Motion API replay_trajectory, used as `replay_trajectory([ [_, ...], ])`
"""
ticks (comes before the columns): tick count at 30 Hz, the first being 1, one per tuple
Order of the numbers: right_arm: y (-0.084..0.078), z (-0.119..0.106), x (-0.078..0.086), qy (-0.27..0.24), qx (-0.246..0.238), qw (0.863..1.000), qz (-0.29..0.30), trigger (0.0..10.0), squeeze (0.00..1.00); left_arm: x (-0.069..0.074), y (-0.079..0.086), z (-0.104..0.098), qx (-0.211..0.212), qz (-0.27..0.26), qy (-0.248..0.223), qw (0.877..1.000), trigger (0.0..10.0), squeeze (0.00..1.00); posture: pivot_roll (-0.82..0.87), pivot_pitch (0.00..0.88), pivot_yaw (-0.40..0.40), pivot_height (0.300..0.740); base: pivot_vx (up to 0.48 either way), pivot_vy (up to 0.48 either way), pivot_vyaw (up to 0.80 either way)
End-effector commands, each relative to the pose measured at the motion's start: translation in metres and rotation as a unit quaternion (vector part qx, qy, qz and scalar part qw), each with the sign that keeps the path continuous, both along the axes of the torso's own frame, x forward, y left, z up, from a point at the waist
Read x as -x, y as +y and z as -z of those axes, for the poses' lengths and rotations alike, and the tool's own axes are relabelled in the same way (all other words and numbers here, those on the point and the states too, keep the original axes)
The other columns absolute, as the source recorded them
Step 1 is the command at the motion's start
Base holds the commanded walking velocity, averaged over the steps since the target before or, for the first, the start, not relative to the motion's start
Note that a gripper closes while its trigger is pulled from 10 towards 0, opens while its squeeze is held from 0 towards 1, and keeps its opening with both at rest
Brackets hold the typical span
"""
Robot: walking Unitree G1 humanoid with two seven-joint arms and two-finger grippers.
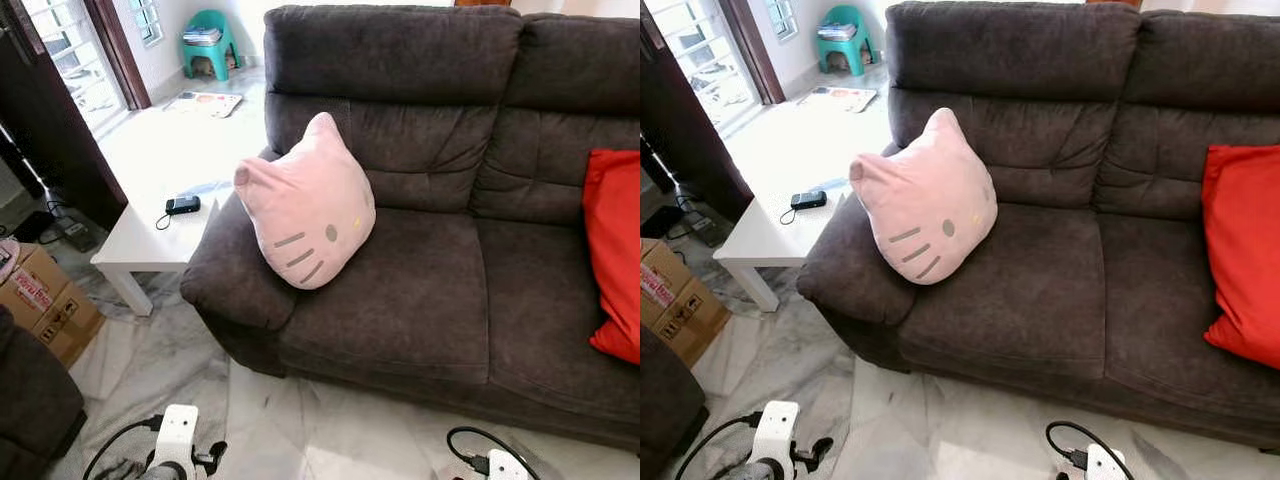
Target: Move the pillow to the sofa from floor
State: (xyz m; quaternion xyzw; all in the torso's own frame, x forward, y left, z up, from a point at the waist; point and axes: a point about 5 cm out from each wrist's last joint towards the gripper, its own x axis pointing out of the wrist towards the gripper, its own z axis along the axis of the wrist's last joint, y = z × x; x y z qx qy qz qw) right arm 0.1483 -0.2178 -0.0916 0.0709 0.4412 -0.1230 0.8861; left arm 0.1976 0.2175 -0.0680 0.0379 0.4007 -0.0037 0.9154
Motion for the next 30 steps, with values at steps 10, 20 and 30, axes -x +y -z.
replay_trajectory([
  [10,0.004,-0.001,-0.006,0.006,0.009,1.0,-0.023,10.0,0.0,0.009,0.005,0.005,0.004,-0.022,0.029,0.999,10.0,0.0,0.02,0.09,0.052,0.74,0.0,0.0,-0.76],
  [20,0.009,0.001,-0.004,0.024,0.01,0.999,-0.036,10.0,0.0,0.012,0.004,0.007,0.013,-0.031,0.034,0.999,10.0,0.0,0.01,0.072,0.043,0.74,0.0,0.0,-0.74],
  [30,-0.011,-0.003,-0.005,0.027,0.025,0.998,-0.056,10.0,0.0,0.006,-0.006,0.007,0.011,-0.017,0.04,0.999,10.0,0.0,-0.02,0.0,0.006,0.74,0.0,0.0,-0.74],
])
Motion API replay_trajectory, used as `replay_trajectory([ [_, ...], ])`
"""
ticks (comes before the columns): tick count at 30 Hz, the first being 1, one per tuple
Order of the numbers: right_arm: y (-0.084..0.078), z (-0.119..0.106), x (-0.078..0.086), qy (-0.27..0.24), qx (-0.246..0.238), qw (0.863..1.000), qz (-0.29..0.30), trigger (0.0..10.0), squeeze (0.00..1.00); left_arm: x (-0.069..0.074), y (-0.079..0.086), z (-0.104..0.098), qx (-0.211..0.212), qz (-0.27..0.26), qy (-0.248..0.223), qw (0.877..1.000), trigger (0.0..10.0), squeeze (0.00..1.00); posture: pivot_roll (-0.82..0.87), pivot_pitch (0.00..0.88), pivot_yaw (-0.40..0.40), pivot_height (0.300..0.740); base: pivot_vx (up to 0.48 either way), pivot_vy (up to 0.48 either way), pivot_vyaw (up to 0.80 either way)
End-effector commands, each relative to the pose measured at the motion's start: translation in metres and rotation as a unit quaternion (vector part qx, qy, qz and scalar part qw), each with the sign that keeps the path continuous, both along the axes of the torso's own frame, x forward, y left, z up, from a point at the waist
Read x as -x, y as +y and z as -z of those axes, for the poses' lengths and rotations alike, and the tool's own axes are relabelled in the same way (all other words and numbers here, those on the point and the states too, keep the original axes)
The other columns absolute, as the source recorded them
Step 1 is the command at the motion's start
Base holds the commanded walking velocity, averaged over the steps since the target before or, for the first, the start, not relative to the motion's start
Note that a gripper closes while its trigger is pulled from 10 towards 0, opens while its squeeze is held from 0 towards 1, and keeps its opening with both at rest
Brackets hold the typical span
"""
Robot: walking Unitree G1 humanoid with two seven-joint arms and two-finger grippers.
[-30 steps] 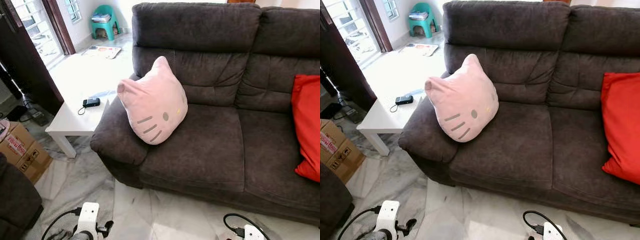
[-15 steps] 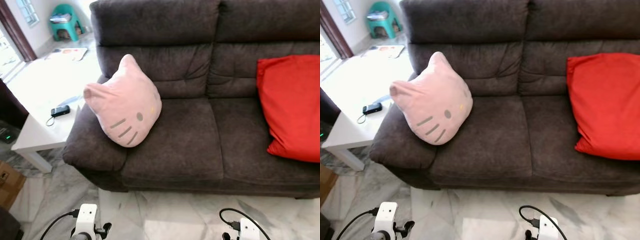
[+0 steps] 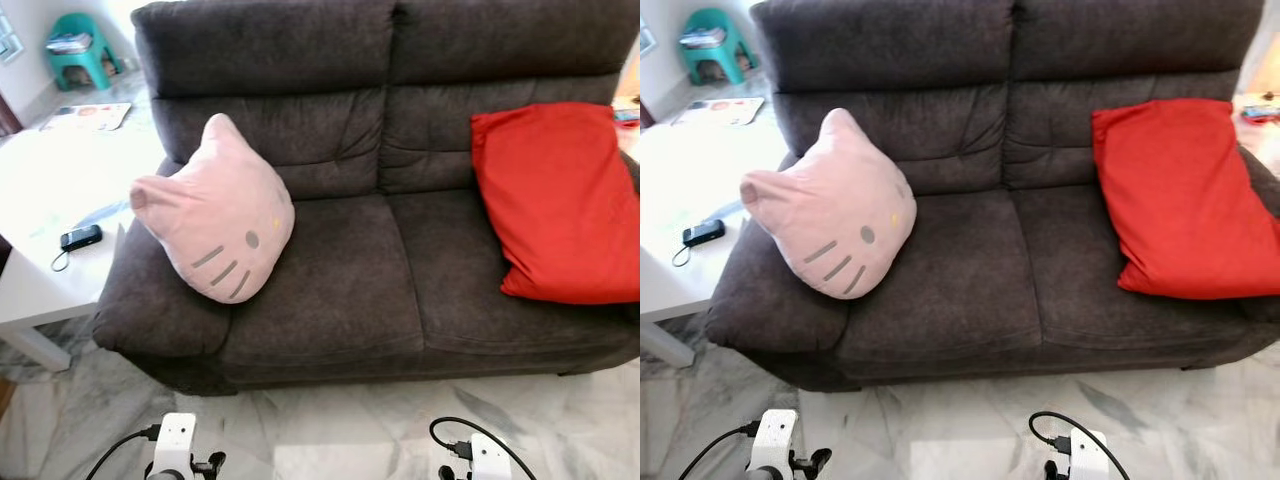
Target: Move the pillow to the sofa from floor
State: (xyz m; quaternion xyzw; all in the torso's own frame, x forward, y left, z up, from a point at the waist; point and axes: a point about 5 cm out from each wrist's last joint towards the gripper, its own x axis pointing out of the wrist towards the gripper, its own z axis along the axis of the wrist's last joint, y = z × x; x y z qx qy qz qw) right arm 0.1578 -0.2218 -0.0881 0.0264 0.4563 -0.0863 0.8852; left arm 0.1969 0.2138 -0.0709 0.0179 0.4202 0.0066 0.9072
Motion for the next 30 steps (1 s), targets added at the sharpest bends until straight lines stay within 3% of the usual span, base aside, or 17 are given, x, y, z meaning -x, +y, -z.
replay_trajectory([
  [1,-0.007,0.0,0.004,0.01,0.004,1.0,-0.002,10.0,0.0,0.006,-0.002,0.004,-0.002,0.001,0.019,1.0,10.0,0.0,-0.02,0.0,0.006,0.74,0.0,0.0,-0.74],
  [7,-0.018,-0.002,0.005,0.014,0.018,1.0,-0.002,10.0,0.0,0.003,-0.014,0.005,0.005,0.003,0.02,1.0,10.0,0.0,-0.01,0.0,-0.016,0.74,0.0,0.0,-0.73],
  [17,-0.006,0.001,0.003,0.019,0.017,1.0,-0.016,10.0,0.0,0.007,-0.026,0.01,0.004,0.024,0.034,0.999,10.0,0.0,-0.02,0.0,-0.015,0.74,0.0,0.0,-0.72],
  [30,-0.004,0.001,0.004,0.022,0.015,1.0,-0.013,10.0,0.0,0.004,-0.029,0.008,-0.003,0.042,0.032,0.999,10.0,0.0,-0.01,0.0,-0.013,0.74,0.0,0.0,-0.7],
])
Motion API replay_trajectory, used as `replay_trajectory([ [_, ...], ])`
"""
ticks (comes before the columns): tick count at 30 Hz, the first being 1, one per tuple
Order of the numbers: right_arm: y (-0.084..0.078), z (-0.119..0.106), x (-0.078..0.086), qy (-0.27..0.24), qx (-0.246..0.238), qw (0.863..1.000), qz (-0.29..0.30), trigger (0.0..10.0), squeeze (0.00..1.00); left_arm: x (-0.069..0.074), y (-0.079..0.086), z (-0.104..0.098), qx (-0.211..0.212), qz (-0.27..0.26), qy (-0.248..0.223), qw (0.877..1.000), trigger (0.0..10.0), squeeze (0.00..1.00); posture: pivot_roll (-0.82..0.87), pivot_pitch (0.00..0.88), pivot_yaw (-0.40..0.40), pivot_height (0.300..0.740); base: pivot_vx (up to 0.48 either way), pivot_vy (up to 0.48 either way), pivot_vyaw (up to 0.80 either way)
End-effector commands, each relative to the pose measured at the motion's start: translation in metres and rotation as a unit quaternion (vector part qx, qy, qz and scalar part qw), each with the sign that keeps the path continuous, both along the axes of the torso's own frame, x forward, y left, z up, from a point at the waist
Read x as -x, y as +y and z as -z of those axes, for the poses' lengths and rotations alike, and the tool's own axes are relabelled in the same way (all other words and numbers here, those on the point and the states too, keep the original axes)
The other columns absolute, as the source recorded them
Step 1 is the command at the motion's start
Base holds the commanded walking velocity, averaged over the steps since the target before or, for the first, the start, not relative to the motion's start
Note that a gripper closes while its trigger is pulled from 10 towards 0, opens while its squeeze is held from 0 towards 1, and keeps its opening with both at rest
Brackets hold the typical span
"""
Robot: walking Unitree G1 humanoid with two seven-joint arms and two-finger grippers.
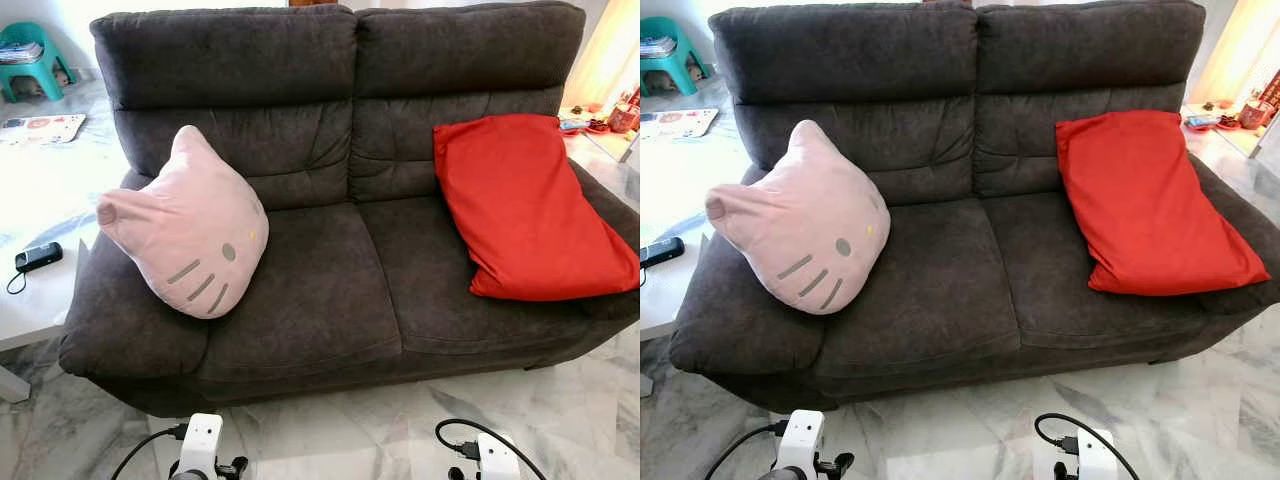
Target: Move the pillow to the sofa from floor
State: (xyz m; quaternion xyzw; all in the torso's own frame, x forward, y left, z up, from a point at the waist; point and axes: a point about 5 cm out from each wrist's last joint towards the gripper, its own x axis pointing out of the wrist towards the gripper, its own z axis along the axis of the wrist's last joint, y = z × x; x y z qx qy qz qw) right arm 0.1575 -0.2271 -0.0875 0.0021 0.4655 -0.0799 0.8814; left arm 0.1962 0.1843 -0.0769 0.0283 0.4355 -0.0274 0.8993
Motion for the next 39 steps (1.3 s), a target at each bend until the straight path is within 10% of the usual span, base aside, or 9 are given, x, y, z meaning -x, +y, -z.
replay_trajectory([
  [1,0.0008,0.002,0.0037,0.01,-0.002,1.0,0.004,10.0,0.0,0.0025,0.0004,0.0019,-0.011,0.007,0.014,1.0,10.0,0.0,-0.01,0.0,-0.013,0.74,0.0,0.0,-0.69],
  [39,0.0009,0.0011,0.0014,0.007,-0.005,1.0,0.005,10.0,0.0,-0.0016,0.0053,-0.0009,-0.046,0.03,0.007,0.998,10.0,0.0,0.0,0.038,0.008,0.74,0.0,-0.111,-0.68],
])
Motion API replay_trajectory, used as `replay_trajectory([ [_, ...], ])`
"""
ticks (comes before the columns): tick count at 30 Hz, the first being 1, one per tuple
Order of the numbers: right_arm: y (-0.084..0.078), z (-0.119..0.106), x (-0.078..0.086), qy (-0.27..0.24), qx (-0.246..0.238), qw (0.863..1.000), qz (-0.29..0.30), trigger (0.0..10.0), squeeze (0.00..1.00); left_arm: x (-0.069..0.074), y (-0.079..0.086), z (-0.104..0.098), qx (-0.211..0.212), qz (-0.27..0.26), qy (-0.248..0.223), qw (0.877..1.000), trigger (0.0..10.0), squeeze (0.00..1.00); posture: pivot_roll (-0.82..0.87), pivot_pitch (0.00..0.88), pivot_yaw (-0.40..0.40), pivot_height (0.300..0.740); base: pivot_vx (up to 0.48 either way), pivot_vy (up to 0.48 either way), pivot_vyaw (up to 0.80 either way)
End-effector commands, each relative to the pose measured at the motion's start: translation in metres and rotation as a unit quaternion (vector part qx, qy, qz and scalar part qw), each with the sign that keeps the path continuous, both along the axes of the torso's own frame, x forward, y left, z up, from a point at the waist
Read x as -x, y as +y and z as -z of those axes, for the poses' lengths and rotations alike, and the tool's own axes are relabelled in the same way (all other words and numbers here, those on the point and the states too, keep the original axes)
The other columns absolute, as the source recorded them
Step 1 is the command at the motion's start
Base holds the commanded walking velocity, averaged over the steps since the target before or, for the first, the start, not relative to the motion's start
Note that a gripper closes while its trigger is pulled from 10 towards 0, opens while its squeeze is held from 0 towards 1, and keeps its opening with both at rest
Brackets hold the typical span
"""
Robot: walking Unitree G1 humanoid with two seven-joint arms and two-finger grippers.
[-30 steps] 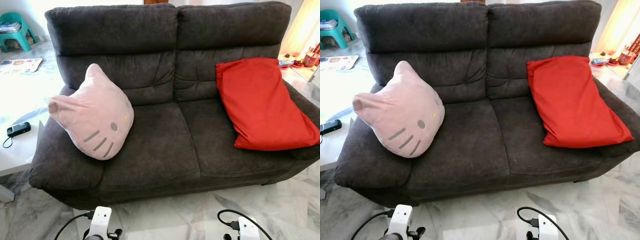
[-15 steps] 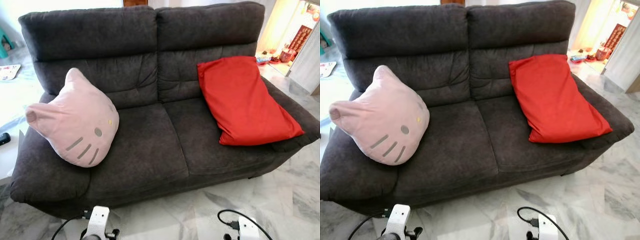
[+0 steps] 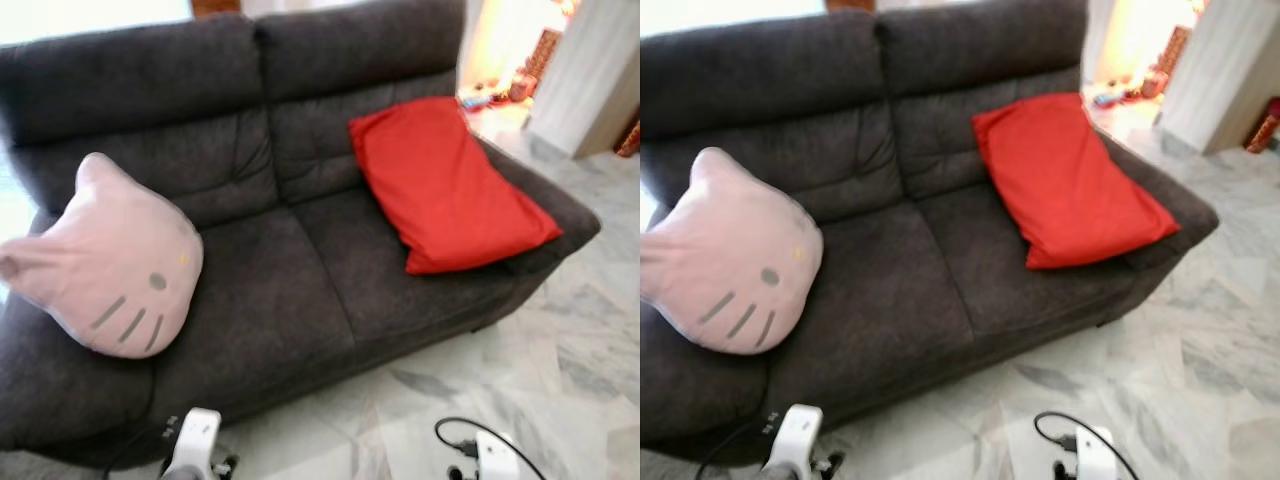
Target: Move the pillow to the sofa from floor
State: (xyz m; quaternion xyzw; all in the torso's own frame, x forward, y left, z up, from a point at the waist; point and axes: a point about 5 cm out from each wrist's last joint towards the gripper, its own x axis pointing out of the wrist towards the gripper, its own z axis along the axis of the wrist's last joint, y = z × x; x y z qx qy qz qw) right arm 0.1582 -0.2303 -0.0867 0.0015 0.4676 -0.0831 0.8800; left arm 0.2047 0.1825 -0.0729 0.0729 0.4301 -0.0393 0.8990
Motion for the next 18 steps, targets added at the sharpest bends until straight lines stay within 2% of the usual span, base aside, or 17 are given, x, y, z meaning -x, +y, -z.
replay_trajectory([
  [1,0.004,0.0019,0.0021,0.004,-0.007,1.0,0.003,10.0,0.0,0.0071,0.007,0.0032,-0.011,0.0,0.013,1.0,10.0,0.0,0.0,0.038,0.008,0.74,0.0,-0.247,-0.68],
  [18,0.0026,0.0012,0.0012,0.004,-0.006,1.0,-0.002,10.0,0.0,0.0085,0.0057,0.0038,-0.01,0.011,0.013,1.0,10.0,0.0,0.0,0.058,0.008,0.74,0.0,-0.015,-0.67],
])
